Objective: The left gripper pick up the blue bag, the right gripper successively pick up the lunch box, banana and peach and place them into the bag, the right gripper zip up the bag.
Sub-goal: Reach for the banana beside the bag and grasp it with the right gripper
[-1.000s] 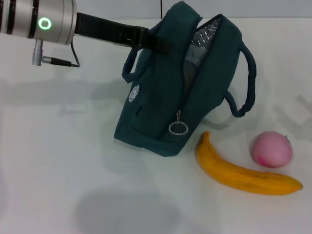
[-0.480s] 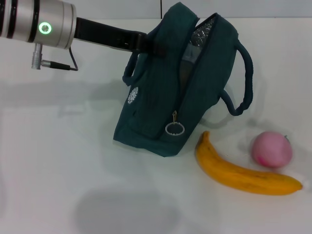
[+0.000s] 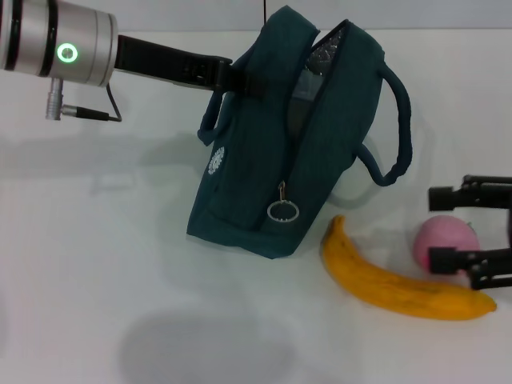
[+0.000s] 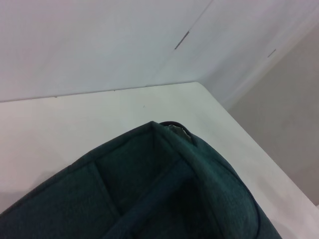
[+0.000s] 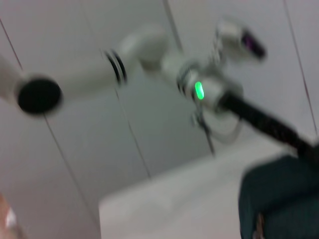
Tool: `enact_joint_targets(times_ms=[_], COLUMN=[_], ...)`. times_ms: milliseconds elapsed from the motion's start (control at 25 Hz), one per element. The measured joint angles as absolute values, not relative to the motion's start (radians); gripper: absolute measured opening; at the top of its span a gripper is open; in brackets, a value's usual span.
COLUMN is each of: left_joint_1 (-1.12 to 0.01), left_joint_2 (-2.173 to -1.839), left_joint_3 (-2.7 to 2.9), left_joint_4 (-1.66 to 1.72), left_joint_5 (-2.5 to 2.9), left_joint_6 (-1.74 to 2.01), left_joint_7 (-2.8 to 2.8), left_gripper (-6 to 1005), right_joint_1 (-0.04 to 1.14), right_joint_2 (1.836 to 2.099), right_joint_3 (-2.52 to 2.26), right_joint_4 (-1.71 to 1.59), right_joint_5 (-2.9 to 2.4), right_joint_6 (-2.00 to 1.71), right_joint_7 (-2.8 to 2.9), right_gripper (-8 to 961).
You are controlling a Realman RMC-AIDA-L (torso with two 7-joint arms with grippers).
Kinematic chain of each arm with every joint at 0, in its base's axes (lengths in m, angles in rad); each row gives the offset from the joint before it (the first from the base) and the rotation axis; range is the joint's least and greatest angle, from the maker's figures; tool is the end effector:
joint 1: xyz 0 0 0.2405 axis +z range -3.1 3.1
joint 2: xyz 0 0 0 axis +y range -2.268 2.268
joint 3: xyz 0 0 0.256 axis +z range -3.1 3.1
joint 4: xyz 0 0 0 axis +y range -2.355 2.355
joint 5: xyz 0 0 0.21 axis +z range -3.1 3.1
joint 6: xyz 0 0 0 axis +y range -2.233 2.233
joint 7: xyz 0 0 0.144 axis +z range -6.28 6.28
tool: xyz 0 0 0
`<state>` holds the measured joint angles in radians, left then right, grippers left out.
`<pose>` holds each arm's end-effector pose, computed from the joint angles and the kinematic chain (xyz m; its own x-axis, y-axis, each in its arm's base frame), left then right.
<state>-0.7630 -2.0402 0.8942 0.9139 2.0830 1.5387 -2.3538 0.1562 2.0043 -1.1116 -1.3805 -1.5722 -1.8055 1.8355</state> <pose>-0.1568 0.3955 0.0238 0.5837 0.7424 0.3289 0.7741 -0.6310 0.0504 0.2055 0.2525 0.0746 0.8146 -0.2920 -0.5012 -0.3297 -0.9440 0.0141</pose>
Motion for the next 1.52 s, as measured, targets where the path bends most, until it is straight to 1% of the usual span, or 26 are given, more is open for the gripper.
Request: enact_joint_targets(times_ms=[240, 360, 480, 600, 800, 1200, 1520], left_joint_1=[-0.751, -0.750, -0.750, -0.757, -0.760, -0.760, -0.761], left_joint_2=[-2.040, -2.040, -2.040, -2.038, -2.037, -2.030, -2.029], left_joint_3=[0.893, 0.886, 0.878, 0.877, 0.876, 0.869, 0.870], left_joint_4=[0.914, 0.914, 0.914, 0.915, 0.919, 0.917, 0.917], left_joint_5=[2.077, 2.077, 2.079, 2.080, 2.074, 2.073, 2.072], left_joint_6=[1.537, 1.536, 1.536, 1.537, 1.537, 1.537, 1.537], left_joint_7=[-2.356, -2.357, -2.358, -2.358, -2.359, -2.359, -2.356], left_gripper=[54, 54, 54, 54, 54, 54, 54], right_joint_1=[0.251, 0.313, 0.401, 0.481, 0.558, 0.668, 0.716], right_joint_2=[2.008, 2.008, 2.010, 2.012, 2.015, 2.018, 2.022], right_joint_3=[-1.197, -1.224, -1.246, -1.279, -1.309, -1.376, -1.476], right_joint_4=[-1.644, -1.709, -1.726, -1.683, -1.564, -1.377, -1.287], right_joint_5=[-1.881, -2.001, -2.105, -2.171, -2.197, -2.256, -2.309], right_joint_6=[-1.760, -1.782, -1.835, -1.860, -1.854, -1.802, -1.726], right_joint_7=[2.173, 2.325, 2.467, 2.570, 2.613, 2.649, 2.647], right_gripper=[783, 783, 783, 782, 782, 781, 781])
